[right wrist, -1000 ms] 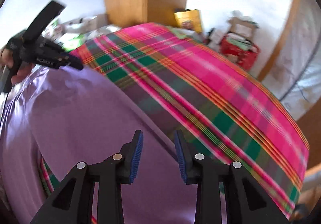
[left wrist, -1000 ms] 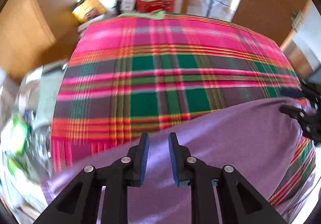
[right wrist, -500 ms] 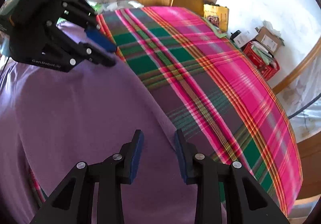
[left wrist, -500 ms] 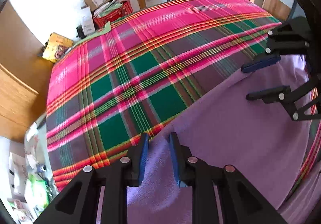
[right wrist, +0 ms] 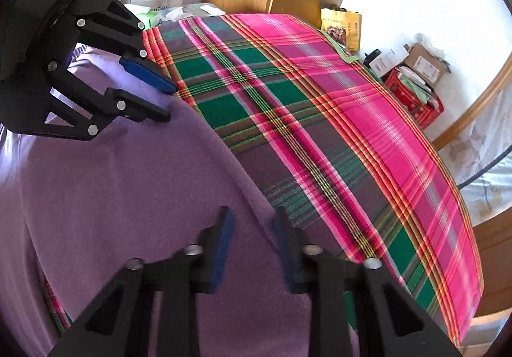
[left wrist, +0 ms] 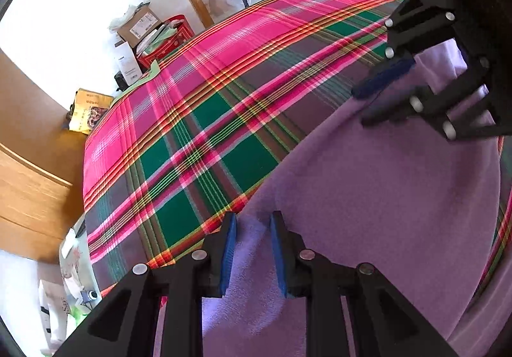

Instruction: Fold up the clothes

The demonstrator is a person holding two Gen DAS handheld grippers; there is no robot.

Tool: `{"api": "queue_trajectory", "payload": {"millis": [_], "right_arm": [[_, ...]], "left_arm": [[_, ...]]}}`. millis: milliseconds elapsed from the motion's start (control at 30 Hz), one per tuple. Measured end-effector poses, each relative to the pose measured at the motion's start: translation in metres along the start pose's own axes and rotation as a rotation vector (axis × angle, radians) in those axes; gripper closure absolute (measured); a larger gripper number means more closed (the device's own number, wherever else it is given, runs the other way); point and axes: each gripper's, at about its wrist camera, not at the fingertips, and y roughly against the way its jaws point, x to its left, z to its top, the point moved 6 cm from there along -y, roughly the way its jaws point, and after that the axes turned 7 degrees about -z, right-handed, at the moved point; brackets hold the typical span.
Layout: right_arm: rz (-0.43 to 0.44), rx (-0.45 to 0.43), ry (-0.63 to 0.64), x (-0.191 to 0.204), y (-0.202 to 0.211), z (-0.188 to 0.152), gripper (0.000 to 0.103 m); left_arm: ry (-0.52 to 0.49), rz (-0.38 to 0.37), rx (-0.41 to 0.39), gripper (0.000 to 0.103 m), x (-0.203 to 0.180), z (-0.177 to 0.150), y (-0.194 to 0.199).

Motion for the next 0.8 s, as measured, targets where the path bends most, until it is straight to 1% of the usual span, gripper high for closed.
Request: {"api": "queue_trajectory", "payload": {"millis": [33,67,100,200,367,500,567,633,700,767,800], "right_arm": [[-0.013,0.001,0.007,0.001,0.0,0.0,0.095],[-0.02,-0.001,0.015,0.002,0.0,0.0,0.095],[-0.018,-0.002,0.014,0.002,0.0,0.0,0.096],[-0.035,-0.012,0.001,0.0,0.001,0.002,0.1],[-0.078,-0.048,-0.064,-0.016,0.002,0.008,0.1],[-0.169,-0.035,-0.106,-0.033,-0.009,0.015,0.102],[-0.186,-0.027,-0.142,-0.043,-0.015,0.016,0.102],[-0.193,-0.013,-0.162,-0.049,-0.02,0.015,0.102],[-0.162,-0.008,-0.172,-0.048,-0.021,0.012,0.102],[-0.128,-0.042,-0.164,-0.042,-0.009,0.009,0.1],[-0.118,-0.059,-0.154,-0.039,-0.001,0.007,0.096]], "left_arm": [[-0.008,0.002,0.001,0.097,-0.001,0.0,0.0],[-0.015,0.003,0.002,0.1,-0.002,0.001,-0.001],[-0.023,0.005,0.003,0.101,-0.003,0.001,-0.001],[-0.001,0.017,-0.004,0.101,0.0,0.005,0.002],[0.112,0.011,-0.045,0.101,0.027,0.013,0.003],[0.152,0.018,-0.039,0.101,0.039,0.016,-0.004],[0.169,0.02,-0.039,0.101,0.044,0.017,-0.01],[0.186,0.022,-0.039,0.101,0.048,0.019,-0.015],[0.199,0.022,-0.043,0.101,0.05,0.018,-0.016],[0.212,0.022,-0.049,0.101,0.051,0.018,-0.015],[0.219,0.022,-0.052,0.101,0.051,0.018,-0.015]]}}
